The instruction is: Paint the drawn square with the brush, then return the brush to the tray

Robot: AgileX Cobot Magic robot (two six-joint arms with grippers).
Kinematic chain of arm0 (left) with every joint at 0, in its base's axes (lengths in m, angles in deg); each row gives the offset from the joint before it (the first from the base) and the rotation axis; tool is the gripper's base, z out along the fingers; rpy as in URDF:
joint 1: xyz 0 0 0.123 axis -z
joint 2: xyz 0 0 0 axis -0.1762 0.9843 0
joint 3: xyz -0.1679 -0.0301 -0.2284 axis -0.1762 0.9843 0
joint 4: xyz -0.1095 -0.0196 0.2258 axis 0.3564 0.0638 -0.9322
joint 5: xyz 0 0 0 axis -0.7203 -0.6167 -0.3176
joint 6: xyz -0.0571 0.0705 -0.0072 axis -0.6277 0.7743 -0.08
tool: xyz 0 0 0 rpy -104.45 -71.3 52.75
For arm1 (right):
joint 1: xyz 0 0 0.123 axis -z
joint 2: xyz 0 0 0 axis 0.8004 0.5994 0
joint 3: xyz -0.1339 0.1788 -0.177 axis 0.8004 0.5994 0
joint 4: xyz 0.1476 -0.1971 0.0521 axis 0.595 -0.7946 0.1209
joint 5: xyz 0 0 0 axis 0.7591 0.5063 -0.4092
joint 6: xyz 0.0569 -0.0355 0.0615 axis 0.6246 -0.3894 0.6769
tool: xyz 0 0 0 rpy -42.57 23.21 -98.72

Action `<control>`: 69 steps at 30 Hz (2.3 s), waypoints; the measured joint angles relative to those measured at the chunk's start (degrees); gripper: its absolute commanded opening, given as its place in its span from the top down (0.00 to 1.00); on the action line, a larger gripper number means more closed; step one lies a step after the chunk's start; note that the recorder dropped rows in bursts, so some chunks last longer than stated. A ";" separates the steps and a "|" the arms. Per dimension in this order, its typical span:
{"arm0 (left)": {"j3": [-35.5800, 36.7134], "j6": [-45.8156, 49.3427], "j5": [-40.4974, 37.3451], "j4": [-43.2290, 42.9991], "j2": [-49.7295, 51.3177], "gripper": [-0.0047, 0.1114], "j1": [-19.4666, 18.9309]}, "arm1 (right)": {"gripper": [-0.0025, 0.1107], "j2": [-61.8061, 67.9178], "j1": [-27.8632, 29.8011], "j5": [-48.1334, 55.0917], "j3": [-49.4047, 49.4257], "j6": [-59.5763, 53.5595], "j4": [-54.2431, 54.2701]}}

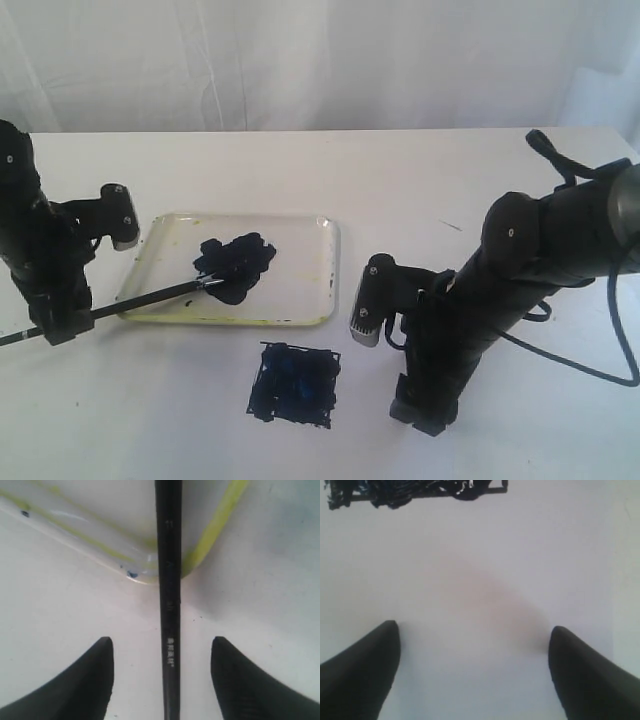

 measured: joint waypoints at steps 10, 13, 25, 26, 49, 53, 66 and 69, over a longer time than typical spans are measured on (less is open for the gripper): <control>0.00 -21.79 0.76 2.86 -11.83 0.68 0.00 | 0.41 -10.87 -0.21 0.36 -1.68 13.64 -0.60; 0.00 -35.16 -0.60 2.97 -14.31 0.96 0.00 | 0.70 -14.01 -0.21 0.45 -1.77 27.85 -1.55; -2.63 -52.63 -12.03 -0.44 -15.15 0.96 -3.66 | 0.98 -14.75 8.10 11.49 -7.65 59.36 -13.77; -2.84 -53.08 -12.66 -0.29 -15.15 0.96 -4.62 | 0.98 -14.75 9.24 12.96 -8.13 59.94 -13.77; -3.06 -50.37 -22.54 -0.20 -15.55 0.96 -11.49 | 0.98 -11.67 25.76 29.32 -14.98 65.75 -30.21; -3.06 -49.26 -23.51 -0.22 -18.60 0.96 -11.49 | 0.98 -13.75 25.76 32.46 -14.98 64.58 -26.23; -3.06 -46.53 -32.52 -1.19 -34.85 0.96 -11.49 | 0.98 -35.05 25.76 34.78 -11.66 61.06 -22.89; -3.06 -45.90 -34.00 -1.31 -40.79 0.96 -11.49 | 0.98 -41.97 25.76 34.44 -9.34 60.49 -22.78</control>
